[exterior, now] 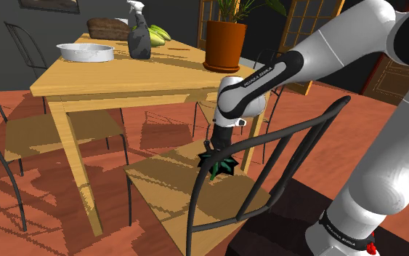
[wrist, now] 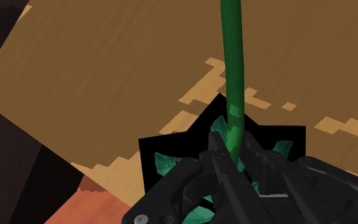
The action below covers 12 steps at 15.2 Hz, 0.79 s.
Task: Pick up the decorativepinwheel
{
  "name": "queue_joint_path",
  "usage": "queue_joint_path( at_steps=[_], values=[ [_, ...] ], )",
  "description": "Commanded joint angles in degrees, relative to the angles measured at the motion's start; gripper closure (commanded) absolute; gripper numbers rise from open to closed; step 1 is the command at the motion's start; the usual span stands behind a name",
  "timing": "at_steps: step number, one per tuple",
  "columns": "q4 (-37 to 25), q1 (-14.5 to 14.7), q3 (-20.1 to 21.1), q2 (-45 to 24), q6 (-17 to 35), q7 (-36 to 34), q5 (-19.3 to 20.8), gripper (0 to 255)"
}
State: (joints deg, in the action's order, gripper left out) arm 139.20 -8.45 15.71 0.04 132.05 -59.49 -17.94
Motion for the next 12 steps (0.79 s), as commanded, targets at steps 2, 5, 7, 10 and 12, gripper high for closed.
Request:
queue_joint_path(
  at_steps=[2, 5, 7, 10, 12],
  values=[
    [-0.7, -0.1, -0.1, 1.6, -2.3, -0.4, 0.1, 255],
    [-1.4, -0.2, -0.2, 3.4, -4.7, -0.7, 0.1, 255],
    [-2.0, -0.2, -0.3, 4.4, -6.3, -1.0, 0.2, 255],
    [-2.9, -0.3, -0.4, 6.0, -8.8, -1.3, 0.3, 255],
    [-3.6, -0.3, -0.5, 6.9, -10.4, -1.6, 0.3, 255]
  ],
)
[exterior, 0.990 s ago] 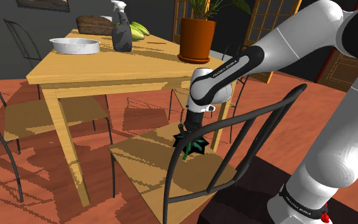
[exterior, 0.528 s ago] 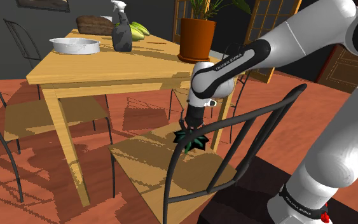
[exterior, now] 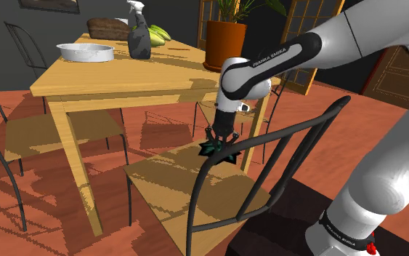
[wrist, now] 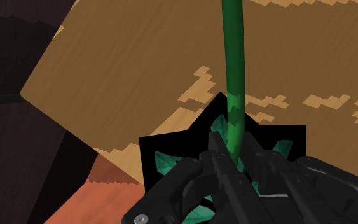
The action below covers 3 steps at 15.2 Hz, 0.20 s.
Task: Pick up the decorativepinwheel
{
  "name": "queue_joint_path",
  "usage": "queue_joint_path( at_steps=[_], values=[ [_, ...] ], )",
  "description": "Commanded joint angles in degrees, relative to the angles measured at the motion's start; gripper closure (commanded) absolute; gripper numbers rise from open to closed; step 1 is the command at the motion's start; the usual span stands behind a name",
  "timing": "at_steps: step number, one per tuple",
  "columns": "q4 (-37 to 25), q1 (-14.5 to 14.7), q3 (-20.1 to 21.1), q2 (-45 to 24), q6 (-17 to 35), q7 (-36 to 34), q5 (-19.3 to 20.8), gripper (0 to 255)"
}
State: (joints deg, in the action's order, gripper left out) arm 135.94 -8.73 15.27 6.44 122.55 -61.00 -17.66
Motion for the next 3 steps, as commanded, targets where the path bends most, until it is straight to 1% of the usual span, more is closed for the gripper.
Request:
queue_joint_path(
  at_steps=[1, 3],
  values=[
    [-0.7, -0.1, -0.1, 1.0, -1.7, -0.2, 0.1, 255],
    [-0.8, -0.1, -0.1, 1.0, -1.8, -0.2, 0.1, 255]
  ],
)
